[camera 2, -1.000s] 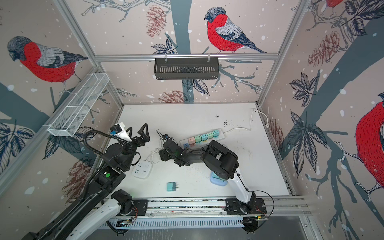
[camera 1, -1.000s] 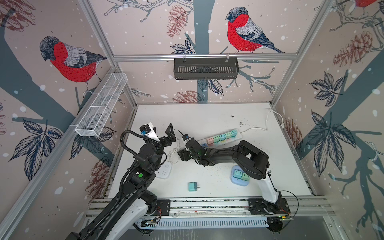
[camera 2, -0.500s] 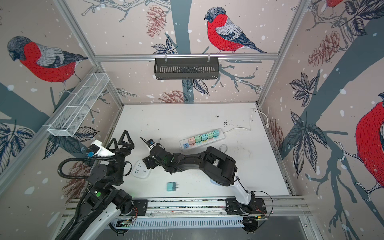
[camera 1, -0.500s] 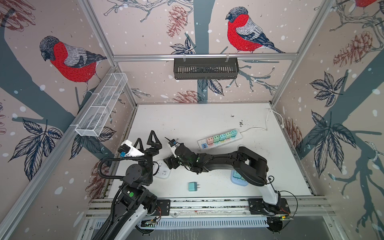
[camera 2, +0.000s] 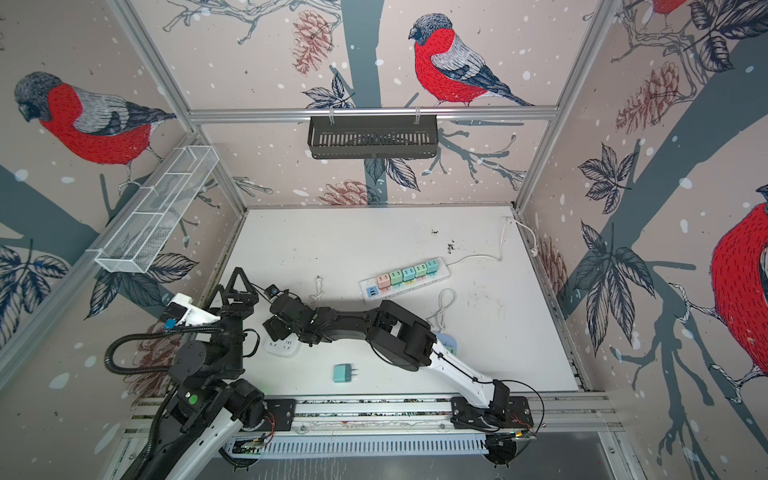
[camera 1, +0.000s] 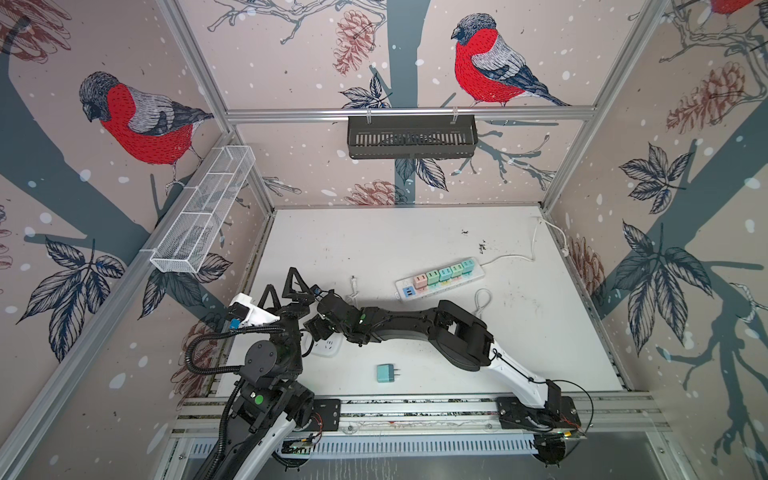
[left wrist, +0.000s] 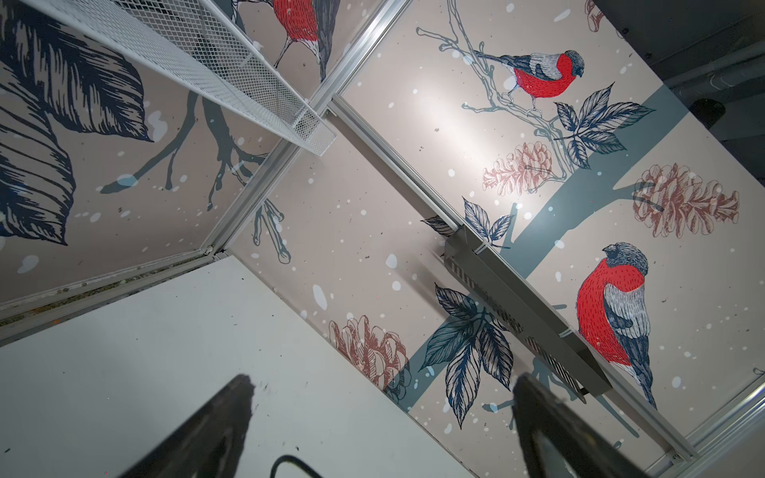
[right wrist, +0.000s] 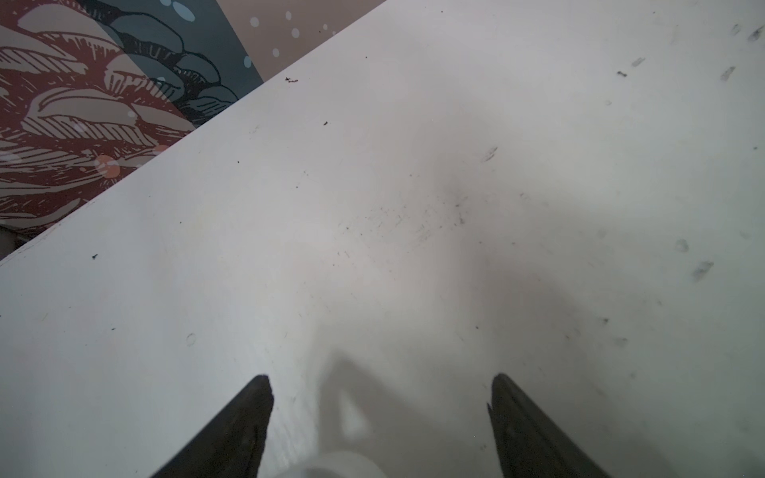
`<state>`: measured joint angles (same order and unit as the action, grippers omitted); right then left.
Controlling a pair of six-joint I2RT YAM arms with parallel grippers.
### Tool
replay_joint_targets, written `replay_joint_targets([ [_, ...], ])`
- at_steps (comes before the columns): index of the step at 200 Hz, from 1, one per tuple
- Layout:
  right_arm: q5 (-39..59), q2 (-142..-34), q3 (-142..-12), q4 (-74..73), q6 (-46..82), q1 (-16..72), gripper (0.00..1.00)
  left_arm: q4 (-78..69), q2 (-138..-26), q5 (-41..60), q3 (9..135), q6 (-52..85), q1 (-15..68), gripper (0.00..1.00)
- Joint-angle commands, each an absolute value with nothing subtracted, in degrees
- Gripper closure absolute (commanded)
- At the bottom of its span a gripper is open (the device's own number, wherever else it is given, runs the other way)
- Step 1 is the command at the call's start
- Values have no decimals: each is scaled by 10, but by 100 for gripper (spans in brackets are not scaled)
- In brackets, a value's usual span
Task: Insert the plug
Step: 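Lower the right gripper onto the teal adapter and close on it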
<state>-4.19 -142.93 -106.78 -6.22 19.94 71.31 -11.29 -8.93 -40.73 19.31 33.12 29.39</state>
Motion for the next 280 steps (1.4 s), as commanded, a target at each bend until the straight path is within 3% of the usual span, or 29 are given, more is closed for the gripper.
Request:
replay_joint_targets([
  [1,-61,-1437,-1059,48,160,722,18,-120,-84,-418,192,342,293,3],
  [35,-99,-1377,-948,50,133,739,22,-120,-86,-415,193,341,293,3],
  [59,-95,-1309,-840,19,122,740,31,-120,-87,-413,193,341,293,3],
  [112,-93,-1196,-662,-50,134,687,34,-124,-90,-412,192,339,293,3],
  [161,-99,-1148,-597,-98,147,652,34,-134,-103,-416,191,334,293,3],
  [189,-100,-1115,-584,-115,147,657,29,-137,-108,-414,192,333,293,3],
  [238,-133,-993,-542,-119,149,700,21,-141,-111,-397,192,325,293,3],
  [280,-91,-925,-469,-141,154,743,22,-154,-138,-362,200,311,293,3],
])
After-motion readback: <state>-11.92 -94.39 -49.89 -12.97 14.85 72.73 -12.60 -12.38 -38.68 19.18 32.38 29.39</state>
